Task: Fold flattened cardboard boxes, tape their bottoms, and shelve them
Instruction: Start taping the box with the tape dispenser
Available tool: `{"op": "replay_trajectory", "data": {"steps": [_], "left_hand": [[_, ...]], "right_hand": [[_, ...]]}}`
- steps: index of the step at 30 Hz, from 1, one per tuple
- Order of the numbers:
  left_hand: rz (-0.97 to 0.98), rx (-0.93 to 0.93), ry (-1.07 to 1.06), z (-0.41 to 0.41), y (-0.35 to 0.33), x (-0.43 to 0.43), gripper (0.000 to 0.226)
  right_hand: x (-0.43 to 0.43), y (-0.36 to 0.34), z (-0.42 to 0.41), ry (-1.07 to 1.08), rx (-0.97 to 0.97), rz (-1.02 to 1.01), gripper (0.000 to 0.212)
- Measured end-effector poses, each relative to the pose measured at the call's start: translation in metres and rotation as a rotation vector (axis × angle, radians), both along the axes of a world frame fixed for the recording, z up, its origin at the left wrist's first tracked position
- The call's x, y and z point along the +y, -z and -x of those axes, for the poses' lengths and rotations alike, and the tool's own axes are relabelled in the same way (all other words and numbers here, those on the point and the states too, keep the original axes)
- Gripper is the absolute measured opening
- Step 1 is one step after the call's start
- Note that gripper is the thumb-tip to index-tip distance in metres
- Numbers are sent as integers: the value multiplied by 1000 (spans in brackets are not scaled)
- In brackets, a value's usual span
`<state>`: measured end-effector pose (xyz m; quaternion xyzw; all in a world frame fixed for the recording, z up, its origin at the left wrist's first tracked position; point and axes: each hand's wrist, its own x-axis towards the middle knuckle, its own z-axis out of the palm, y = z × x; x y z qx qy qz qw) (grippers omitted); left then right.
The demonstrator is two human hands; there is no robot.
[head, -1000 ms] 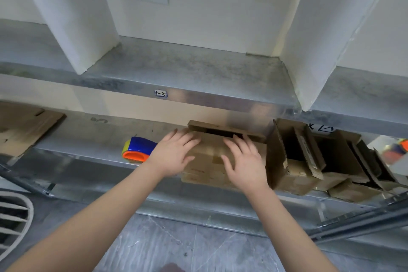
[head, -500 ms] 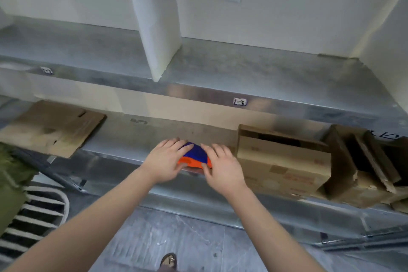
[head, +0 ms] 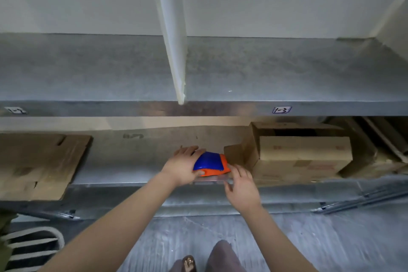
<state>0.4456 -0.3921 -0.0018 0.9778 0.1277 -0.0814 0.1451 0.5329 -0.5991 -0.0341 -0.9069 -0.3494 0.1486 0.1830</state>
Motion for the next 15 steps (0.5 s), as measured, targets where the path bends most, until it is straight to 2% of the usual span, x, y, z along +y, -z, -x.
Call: {"op": "replay_trajectory", "data": {"steps": [8,15], "left_hand": [[167,66,-1,7,-8,21,67],[195,54,-55,23,-11,39,63]], "right_hand": [[-2,8,-6,55,30,19,56],[9,13,-8,39,56,43,56]]}}
